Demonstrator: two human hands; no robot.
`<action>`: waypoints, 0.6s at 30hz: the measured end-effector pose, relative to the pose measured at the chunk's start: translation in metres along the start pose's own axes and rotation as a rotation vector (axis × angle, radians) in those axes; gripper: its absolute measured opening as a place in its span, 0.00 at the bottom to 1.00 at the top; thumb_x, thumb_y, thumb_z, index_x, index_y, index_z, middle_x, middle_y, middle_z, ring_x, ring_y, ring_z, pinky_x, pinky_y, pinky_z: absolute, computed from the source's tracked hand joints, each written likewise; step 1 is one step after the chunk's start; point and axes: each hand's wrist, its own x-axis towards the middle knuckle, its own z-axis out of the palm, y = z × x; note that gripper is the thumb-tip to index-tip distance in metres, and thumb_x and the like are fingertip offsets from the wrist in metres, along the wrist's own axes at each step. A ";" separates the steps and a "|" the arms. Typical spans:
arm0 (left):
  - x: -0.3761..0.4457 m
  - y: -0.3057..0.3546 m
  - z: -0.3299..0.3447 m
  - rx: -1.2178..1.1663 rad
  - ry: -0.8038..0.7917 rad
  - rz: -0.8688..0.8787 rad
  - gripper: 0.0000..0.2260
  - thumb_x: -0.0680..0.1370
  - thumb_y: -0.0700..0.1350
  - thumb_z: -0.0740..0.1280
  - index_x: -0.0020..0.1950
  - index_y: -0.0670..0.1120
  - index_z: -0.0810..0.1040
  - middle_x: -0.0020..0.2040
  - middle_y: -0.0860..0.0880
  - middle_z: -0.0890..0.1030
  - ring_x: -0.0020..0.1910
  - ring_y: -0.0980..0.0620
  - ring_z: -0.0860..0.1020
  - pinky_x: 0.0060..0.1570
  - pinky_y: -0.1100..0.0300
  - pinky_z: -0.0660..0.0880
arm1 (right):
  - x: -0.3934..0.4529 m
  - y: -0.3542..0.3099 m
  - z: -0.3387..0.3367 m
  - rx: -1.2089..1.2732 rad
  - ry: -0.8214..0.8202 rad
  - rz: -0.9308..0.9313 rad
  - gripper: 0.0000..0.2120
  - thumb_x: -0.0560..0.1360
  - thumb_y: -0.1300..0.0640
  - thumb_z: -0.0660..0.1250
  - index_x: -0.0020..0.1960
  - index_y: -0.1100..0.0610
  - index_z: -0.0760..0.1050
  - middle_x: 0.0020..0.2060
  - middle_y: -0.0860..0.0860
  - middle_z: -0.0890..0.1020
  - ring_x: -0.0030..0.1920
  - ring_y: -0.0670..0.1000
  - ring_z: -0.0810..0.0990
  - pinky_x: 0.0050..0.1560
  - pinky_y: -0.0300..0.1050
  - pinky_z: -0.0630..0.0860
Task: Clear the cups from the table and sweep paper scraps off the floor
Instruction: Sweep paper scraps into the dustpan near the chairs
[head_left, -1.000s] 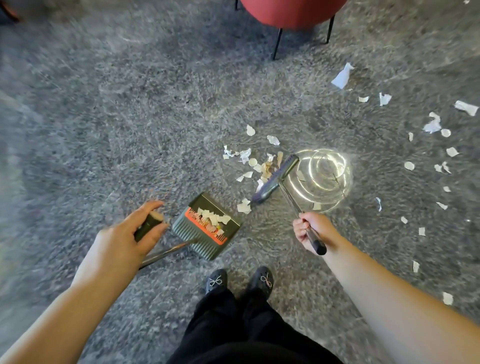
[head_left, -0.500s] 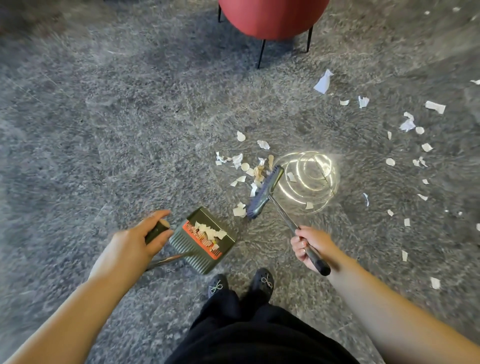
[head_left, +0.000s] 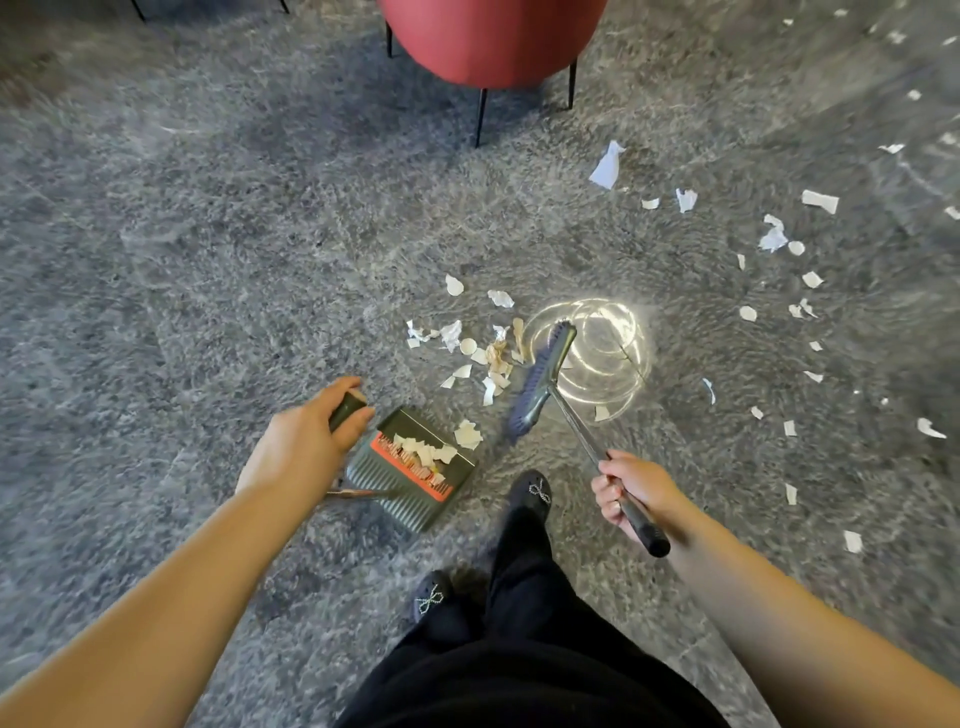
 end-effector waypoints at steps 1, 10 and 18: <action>0.009 0.005 -0.001 -0.004 0.002 0.000 0.18 0.79 0.59 0.63 0.69 0.64 0.70 0.40 0.56 0.78 0.34 0.53 0.78 0.33 0.58 0.73 | 0.002 -0.008 -0.002 -0.031 0.007 -0.003 0.22 0.83 0.62 0.49 0.76 0.57 0.52 0.29 0.50 0.64 0.16 0.42 0.64 0.17 0.31 0.59; 0.090 0.072 -0.001 -0.009 -0.009 -0.008 0.18 0.78 0.60 0.64 0.68 0.63 0.71 0.41 0.54 0.80 0.37 0.52 0.78 0.36 0.55 0.74 | 0.048 -0.106 -0.025 -0.169 0.035 -0.007 0.25 0.82 0.64 0.51 0.77 0.51 0.52 0.30 0.51 0.64 0.19 0.43 0.64 0.19 0.33 0.60; 0.151 0.129 0.002 -0.005 -0.043 0.004 0.19 0.79 0.59 0.64 0.70 0.63 0.70 0.46 0.52 0.81 0.36 0.53 0.78 0.35 0.56 0.74 | 0.093 -0.190 -0.041 -0.327 -0.009 -0.029 0.16 0.81 0.65 0.52 0.62 0.47 0.59 0.26 0.50 0.66 0.19 0.45 0.64 0.19 0.35 0.62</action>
